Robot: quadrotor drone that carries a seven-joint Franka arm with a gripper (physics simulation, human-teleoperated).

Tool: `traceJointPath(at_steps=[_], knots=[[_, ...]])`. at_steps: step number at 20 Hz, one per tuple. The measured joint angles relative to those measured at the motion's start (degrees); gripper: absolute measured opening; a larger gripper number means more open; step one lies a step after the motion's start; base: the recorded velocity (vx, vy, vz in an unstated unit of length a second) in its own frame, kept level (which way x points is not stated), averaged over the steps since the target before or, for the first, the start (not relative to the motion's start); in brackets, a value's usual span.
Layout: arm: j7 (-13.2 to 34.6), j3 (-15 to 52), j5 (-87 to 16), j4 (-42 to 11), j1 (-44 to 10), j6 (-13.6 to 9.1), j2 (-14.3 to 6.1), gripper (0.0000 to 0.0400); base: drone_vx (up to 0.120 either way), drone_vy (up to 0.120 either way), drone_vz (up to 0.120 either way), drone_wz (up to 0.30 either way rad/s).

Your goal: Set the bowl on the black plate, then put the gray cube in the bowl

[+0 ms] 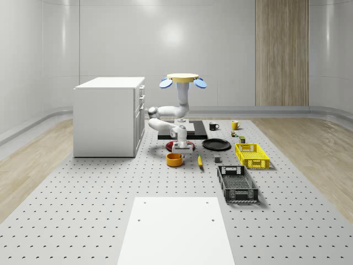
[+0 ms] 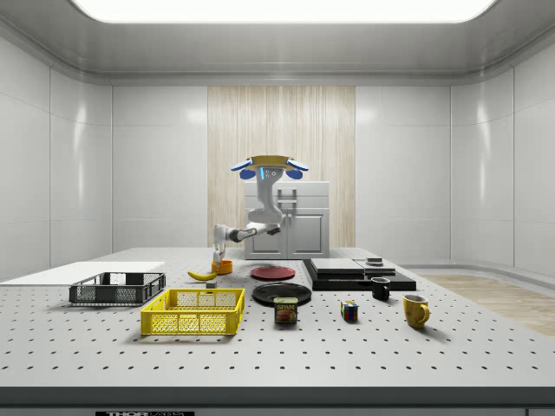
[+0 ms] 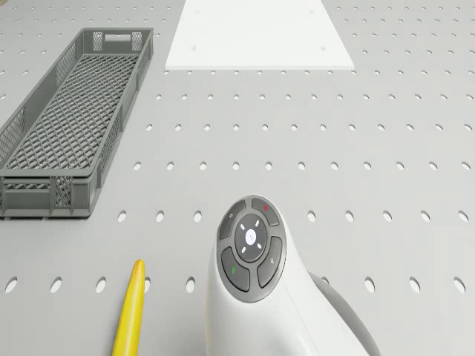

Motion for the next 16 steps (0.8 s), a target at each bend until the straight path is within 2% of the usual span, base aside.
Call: traceJointPath(at_steps=[2,7,13,16], knots=[[0.0,1.2,1.1,-0.6,0.3,-0.6,0.0,0.0103,0.000,0.000,0.020,0.000],[0.1,4.1,3.8,-1.8,0.9,-2.0,-0.2,0.0101,-0.008,0.016,0.120,0.000],[0.2,5.6,5.3,-2.3,1.0,-2.5,-0.4,0.0100,-0.120,0.120,0.120,0.000],[0.3,5.9,5.6,-2.4,1.0,-2.5,-0.5,0.0100,-0.120,0.120,0.013,0.000]])
